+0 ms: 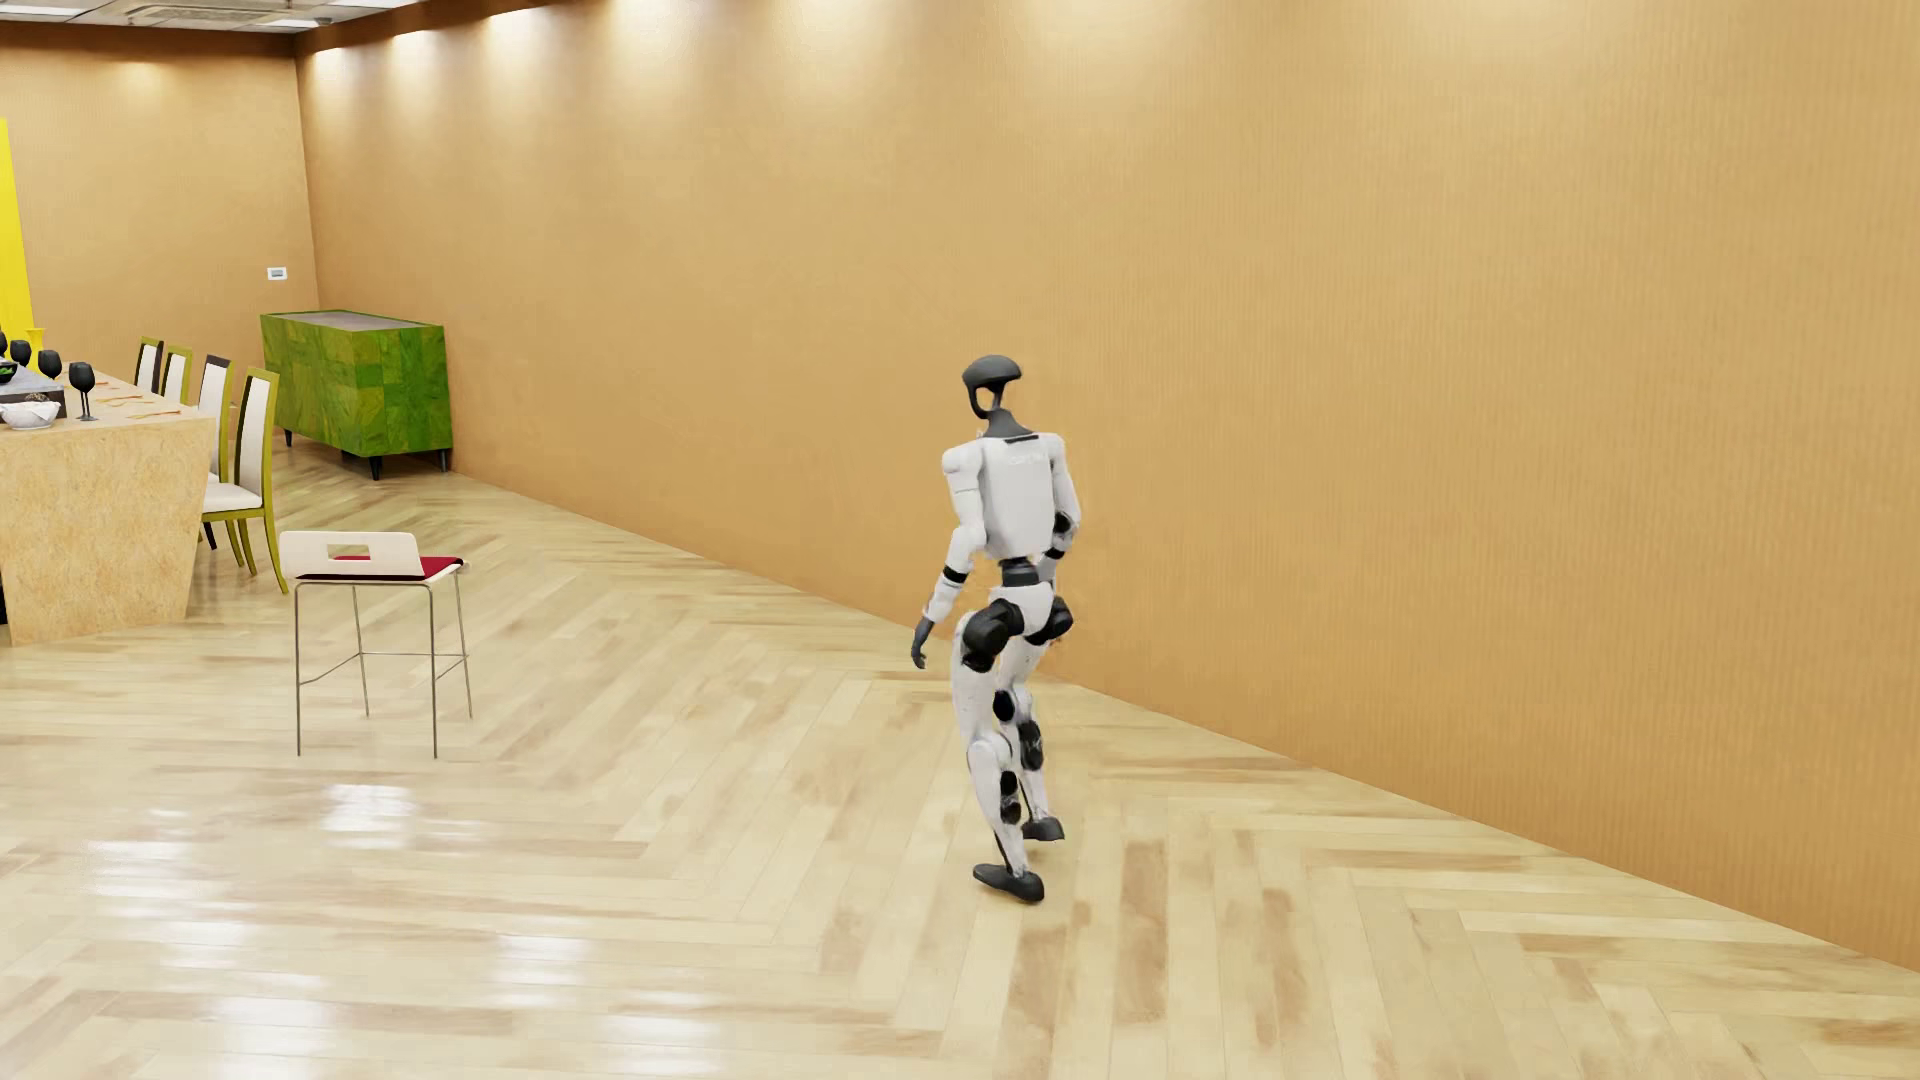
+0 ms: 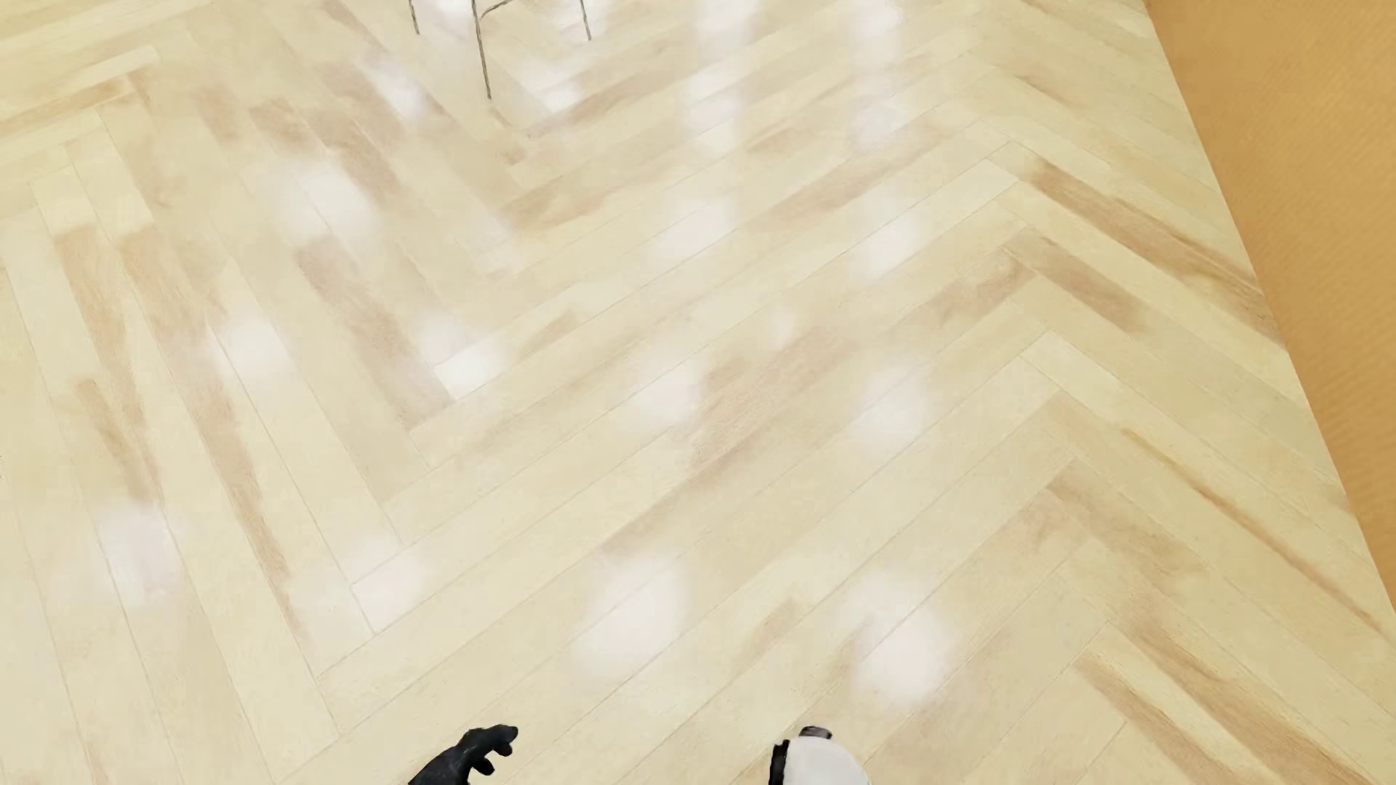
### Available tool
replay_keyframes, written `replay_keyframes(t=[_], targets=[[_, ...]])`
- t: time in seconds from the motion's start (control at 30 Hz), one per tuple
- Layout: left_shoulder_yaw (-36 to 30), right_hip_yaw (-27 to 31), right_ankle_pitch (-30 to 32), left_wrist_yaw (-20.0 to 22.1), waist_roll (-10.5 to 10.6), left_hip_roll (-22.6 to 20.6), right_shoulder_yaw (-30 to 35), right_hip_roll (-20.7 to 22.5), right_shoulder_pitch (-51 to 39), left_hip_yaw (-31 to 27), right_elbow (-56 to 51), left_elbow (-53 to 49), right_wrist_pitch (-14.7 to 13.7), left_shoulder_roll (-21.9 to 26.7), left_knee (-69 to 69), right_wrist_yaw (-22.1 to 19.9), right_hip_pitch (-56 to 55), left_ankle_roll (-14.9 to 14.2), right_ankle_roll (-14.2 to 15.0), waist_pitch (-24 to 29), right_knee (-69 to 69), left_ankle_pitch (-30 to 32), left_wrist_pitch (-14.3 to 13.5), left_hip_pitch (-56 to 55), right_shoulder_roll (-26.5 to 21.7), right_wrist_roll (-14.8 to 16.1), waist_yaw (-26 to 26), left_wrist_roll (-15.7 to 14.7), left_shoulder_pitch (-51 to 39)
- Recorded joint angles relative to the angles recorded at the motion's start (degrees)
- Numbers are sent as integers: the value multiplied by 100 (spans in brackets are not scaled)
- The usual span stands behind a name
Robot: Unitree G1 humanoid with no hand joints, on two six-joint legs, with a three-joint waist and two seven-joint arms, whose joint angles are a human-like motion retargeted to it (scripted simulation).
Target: Move towards the stool
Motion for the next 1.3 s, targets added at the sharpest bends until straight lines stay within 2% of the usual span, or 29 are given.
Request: replay_keyframes(t=[0.07, 0.1, 0.13, 0.17, 0.2, 0.23, 0.27, 0.3, 0.33, 0.43, 0.47, 0.53, 0.57, 0.6, 0.63, 0.67, 0.7, 0.77, 0.83, 0.9, 0.97, 1.0, 1.03, 1.07, 1.1, 1.13, 1.2, 1.23, 1.3], targets=[[-883, 228, 261, -340, 69, -30, 241, -71, 645, -199, 112, -875, -171, 158, 18, 1199, -681, -60, 41, -141, -2418, -472, -857, 674, -289, -352, -275, 144, -868], [-1241, 256, 202, -212, 69, -9, -227, -290, 1162, -399, -129, -1408, -146, 211, 66, 1025, -787, -139, 14, -168, -3611, -609, -1282, 1055, -278, -417, -393, -69, -1210], [-1518, 46, -65, -63, 58, 100, -883, -538, 1713, -584, -383, -1903, -79, 286, 204, 358, -769, -236, 207, -172, -4192, -615, -1634, 1431, -66, -412, -504, -498, -1350], [-1786, -322, -193, -96, 57, 304, -1443, -676, 2148, -729, -507, -2373, -36, 507, 670, -350, -660, -242, 1, -167, -3861, -215, -1827, 1652, 280, -341, -608, -966, -1259], [-2028, -476, 217, -369, 97, 623, -1719, -626, 2371, -784, -449, -2866, 20, 919, 1560, -704, -584, -74, -466, -146, -3082, 912, -1820, 1572, 632, -261, -694, -1265, -978], [-2135, -627, 577, -750, 166, 1102, -1687, -524, 2402, -653, -254, -3346, 68, 1321, 2913, -580, -423, -657, -667, -117, -2439, 2488, -1671, 1177, 801, -257, -728, -1341, -542], [-2107, -774, 154, -962, 274, 1697, -1399, -317, 2227, -465, -16, -3659, 64, 1580, 4288, -112, -138, -562, -672, -76, -1920, 3121, -1410, 518, 778, -386, -669, -1361, -35], [-1944, -847, -339, -892, 390, 1799, -1012, -11, 1894, -503, 190, -3646, -33, 1572, 5282, 388, 273, -63, -604, -36, -1753, 2533, -1056, -256, 619, -595, -540, -1358, 454], [-1702, -838, -722, -589, 465, 1684, -620, 296, 1422, -424, 340, -3218, -130, 1338, 5632, 687, 842, 27, -509, -24, -1957, 2089, -611, -1005, 411, -833, -404, -1373, 787], [-150, -457, -1467, 651, 417, 993, 508, 983, -128, -83, 192, -1094, -435, 389, 3734, 606, 2617, -331, -538, -165, -2909, 1104, 784, -2684, -149, -1683, -60, -1570, 1240], [498, -334, -1722, 985, 357, 845, 743, 1103, -642, -144, -161, -738, -593, 184, 2498, 531, 3100, -503, -637, -216, -3025, 1137, 933, -3023, -301, -1822, 71, -1817, 1420], [1166, 158, -1999, 972, 238, 739, 1016, 1044, -1534, -534, -1238, -703, -910, -84, -491, 233, 4165, -745, -541, -233, -3295, 1549, 583, -3217, -569, -1907, 312, -2286, 2107], [1069, 400, -1959, 786, 205, 875, 998, 921, -1734, -288, -1859, -769, -1052, -82, -1082, -94, 4727, -916, -407, -200, -3320, 1299, 365, -3273, -668, -1790, 403, -2147, 2546], [836, 539, -1595, 609, 183, 1021, 905, 762, -1708, 170, -2456, -787, -1181, -40, -888, -439, 5133, -744, -401, -172, -3055, 1237, 219, -3187, -765, -1525, 485, -1791, 2936], [606, 624, -581, 383, 150, 1190, 832, 545, -1536, 452, -2975, -732, -1284, -56, 118, -637, 5232, -819, -396, -133, -2365, 1717, 155, -3250, -900, -1195, 560, -1426, 3207], [407, 595, 731, 44, 90, 1155, 762, 200, -1276, 484, -3394, -590, -1295, -132, 1164, -638, 4988, 69, 309, -77, -1154, 2275, 174, -3307, -1077, -933, 623, -1146, 3267], [271, 375, 1714, -371, 18, 1042, 605, -299, -917, 526, -3669, -367, -1200, -118, 1908, -579, 4343, 215, 626, -11, 393, 1692, 308, -3152, -1121, -804, 624, -925, 3071], [127, 359, 762, -913, -112, 593, 57, -547, -198, 530, -3464, 106, -862, 61, 2056, -774, 2532, 245, -202, 96, 2368, 674, 817, -2278, -577, -593, 436, -451, 2041], [37, 207, 182, -702, -101, 263, -439, -137, 64, 371, -2128, 156, -417, 166, 1033, -1242, 967, 83, -282, 28, 1826, 279, 1093, -943, 128, 34, 151, 34, 970], [-305, 109, 46, -443, -14, 67, -181, 282, 212, 167, -697, -379, 146, 265, 323, -520, 66, 27, -103, -160, -315, -7, 583, 184, -45, -47, -160, 309, 169], [-697, 355, 21, -80, 41, 12, 187, 297, 851, -219, -487, -1413, -71, 459, 219, 1062, -274, -31, 99, -331, -3188, -418, -459, 1045, -601, -940, -467, -43, -424], [-941, 409, -20, 130, 33, 62, -352, 122, 1508, -491, -867, -1963, -209, 536, 211, 1323, -268, -71, -79, -388, -4205, -506, -974, 1511, -621, -1068, -602, -470, -603], [-1225, 553, -268, 215, 10, 233, -1081, -11, 2258, -767, -1364, -2550, -268, 669, 458, 1189, -179, -217, 141, -424, -4342, -494, -1415, 1899, -382, -953, -726, -850, -585], [-1472, 452, 727, 168, -7, 536, -1548, -118, 2873, -1025, -1788, -3174, -346, 886, 1192, 898, -220, -258, 551, -420, -3529, 58, -1710, 2003, 4, -833, -799, -1066, -372], [-1611, 67, 1089, 51, 5, 876, -1662, -215, 3203, -1272, -2004, -3736, -389, 1038, 2491, 658, -318, -681, -82, -365, -2422, 1284, -1805, 1642, 351, -858, -806, -1165, -19], [-1668, -388, 397, -26, 50, 1250, -1599, -394, 3190, -1410, -1999, -4071, -324, 1005, 4179, 511, -235, -636, -202, -276, -1506, 2006, -1720, 849, 554, -970, -740, -1229, 416], [-1604, -1256, -680, 159, 178, 2111, -1207, -522, 2404, -1196, -1564, -3941, -15, 652, 6069, 266, 625, 609, -260, -111, -1053, 1225, -1265, -1131, 594, -1144, -382, -858, 1099], [-1488, -1696, -1017, 459, 217, 1841, -850, -403, 1882, -1136, -1295, -3640, 83, 504, 6100, 159, 1311, 689, -276, -74, -1354, 1019, -1125, -1916, 430, -1221, -136, -623, 1333], [-947, -2517, -1588, 884, 199, 395, -11, 49, 1043, -1203, -1058, -2952, -75, 362, 4834, 139, 2608, -337, -336, -67, -2047, 832, -1060, -2891, -193, -1326, 302, -1122, 1810]])
